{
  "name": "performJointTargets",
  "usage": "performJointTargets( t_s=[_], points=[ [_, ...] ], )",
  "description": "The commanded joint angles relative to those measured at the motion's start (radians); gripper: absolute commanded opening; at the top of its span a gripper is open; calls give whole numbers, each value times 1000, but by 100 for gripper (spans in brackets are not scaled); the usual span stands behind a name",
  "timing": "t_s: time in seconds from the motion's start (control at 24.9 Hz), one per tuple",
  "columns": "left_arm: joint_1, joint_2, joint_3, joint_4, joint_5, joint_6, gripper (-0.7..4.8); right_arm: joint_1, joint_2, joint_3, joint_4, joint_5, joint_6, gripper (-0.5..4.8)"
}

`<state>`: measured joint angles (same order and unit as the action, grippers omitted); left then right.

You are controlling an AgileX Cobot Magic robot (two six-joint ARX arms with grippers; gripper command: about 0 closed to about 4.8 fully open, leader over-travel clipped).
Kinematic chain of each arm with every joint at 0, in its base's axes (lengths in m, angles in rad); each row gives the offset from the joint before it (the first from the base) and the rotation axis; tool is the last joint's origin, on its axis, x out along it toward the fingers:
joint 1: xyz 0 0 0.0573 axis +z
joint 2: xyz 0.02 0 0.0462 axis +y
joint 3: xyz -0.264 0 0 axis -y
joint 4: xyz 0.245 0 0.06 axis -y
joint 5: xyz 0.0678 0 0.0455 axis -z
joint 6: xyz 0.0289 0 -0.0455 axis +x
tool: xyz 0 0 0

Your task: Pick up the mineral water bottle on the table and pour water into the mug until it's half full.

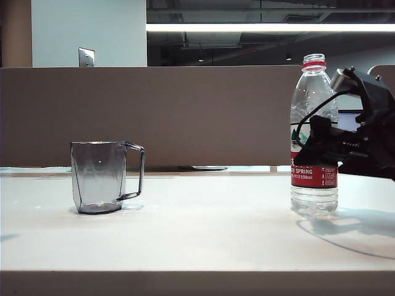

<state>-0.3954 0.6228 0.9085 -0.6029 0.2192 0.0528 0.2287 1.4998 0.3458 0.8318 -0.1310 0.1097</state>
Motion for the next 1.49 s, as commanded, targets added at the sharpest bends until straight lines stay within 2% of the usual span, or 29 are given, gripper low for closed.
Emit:
performJointTargets(
  t_s=[0.04,0.28,0.56,0.8,0.97,1.09,1.13,1.49],
  points=[
    [1,-1,5,4,2,3,-5,1,42,9,114,2,19,479],
    [1,-1,5,-2,2,3,-5,1,98,10,214,10,19,479],
    [1,-1,5,6,-2,27,-5,1,99,13,219,62,18,479],
    [1,0,5,75,-136,26,-5,1,99,23,216,62,18,479],
    [1,1,5,92,-141,26,-5,1,99,27,216,61,18,434],
    [1,2,5,92,-141,26,-5,1,99,27,212,58,18,296],
    [1,2,5,92,-141,26,-5,1,99,27,211,56,18,277],
    [1,2,5,93,-141,26,-5,1,98,27,214,42,18,277]
  ],
)
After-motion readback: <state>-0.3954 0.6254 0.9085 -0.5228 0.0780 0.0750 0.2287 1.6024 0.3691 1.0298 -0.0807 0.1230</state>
